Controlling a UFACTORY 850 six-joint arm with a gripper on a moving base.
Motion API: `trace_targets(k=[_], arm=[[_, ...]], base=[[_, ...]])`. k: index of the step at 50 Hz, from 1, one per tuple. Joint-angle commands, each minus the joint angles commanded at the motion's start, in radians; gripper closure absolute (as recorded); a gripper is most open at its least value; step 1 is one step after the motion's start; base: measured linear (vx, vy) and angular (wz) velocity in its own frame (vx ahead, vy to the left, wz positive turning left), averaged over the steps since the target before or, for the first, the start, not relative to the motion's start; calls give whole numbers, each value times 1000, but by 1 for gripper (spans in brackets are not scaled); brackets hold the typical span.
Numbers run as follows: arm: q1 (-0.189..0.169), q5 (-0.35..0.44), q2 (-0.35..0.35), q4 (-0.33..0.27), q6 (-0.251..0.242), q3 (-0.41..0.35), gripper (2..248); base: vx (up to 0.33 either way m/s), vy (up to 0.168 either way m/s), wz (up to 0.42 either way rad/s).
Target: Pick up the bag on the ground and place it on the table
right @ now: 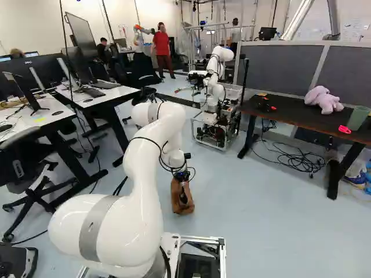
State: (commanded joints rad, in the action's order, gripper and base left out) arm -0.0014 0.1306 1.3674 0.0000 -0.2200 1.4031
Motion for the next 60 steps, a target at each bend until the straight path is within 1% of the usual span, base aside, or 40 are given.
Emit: trace_targets(k=[60], arm=[[0,-87,-225,0,0,-186,229]], base=[[0,0,0]])
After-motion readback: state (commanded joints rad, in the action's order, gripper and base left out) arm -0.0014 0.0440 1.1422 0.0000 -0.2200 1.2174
